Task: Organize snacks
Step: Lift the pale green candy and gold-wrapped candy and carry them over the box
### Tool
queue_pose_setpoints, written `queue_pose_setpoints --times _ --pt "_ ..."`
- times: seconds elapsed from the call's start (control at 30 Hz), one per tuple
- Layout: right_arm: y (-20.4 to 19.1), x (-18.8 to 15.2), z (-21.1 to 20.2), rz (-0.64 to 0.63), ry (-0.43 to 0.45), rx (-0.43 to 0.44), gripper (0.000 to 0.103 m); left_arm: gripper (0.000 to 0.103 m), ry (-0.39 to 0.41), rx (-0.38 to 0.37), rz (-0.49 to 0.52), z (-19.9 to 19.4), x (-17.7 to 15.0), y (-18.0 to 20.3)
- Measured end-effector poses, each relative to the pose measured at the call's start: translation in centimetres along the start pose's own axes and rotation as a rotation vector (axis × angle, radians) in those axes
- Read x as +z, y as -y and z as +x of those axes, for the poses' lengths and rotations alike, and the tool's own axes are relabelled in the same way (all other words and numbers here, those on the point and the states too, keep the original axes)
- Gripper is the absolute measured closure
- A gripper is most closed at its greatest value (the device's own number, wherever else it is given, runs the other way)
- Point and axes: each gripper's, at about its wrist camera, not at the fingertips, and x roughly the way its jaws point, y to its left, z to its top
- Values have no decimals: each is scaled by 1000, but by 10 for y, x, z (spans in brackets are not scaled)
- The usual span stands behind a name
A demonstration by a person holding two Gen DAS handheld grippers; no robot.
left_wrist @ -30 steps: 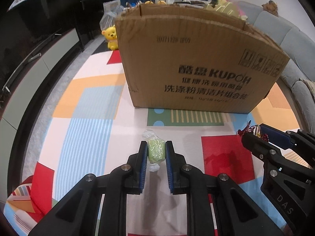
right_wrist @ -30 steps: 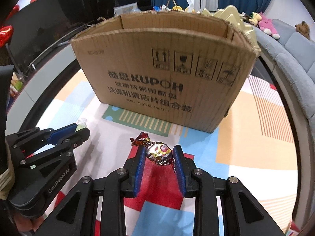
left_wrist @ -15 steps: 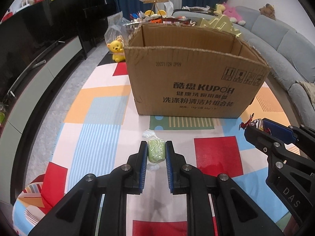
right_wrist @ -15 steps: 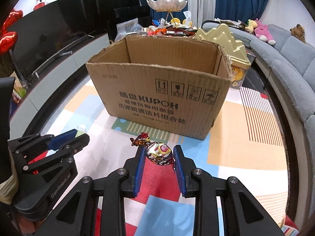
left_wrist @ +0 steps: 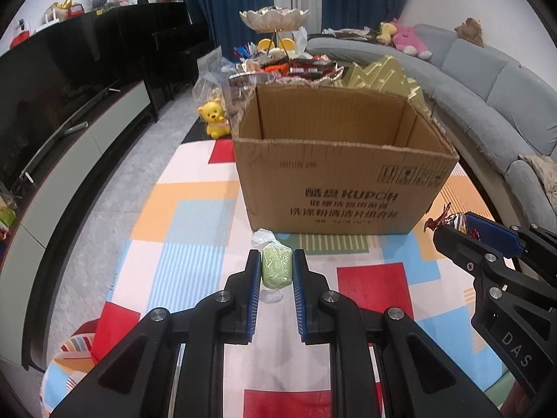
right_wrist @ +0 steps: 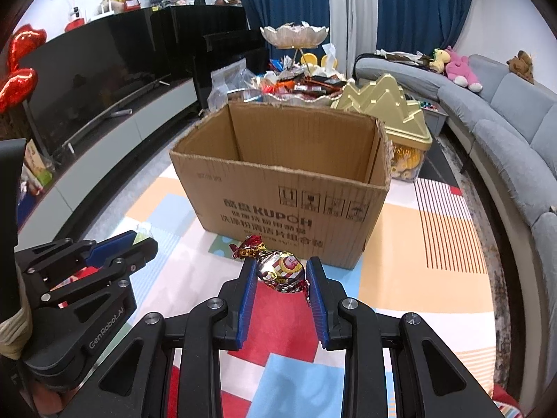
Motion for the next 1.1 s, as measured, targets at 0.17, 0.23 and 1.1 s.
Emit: queue_pose_setpoints --times 0.17,0.23,1.1 --pt "1 11 -10 4 29 -2 72 84 27 -2 3 -11 12 1" --pt "1 16 -15 7 42 -2 72 84 38 -4 5 -15 17 1" --pt "8 70 -44 -4 161 -25 72 84 130 -32 33 -37 79 7"
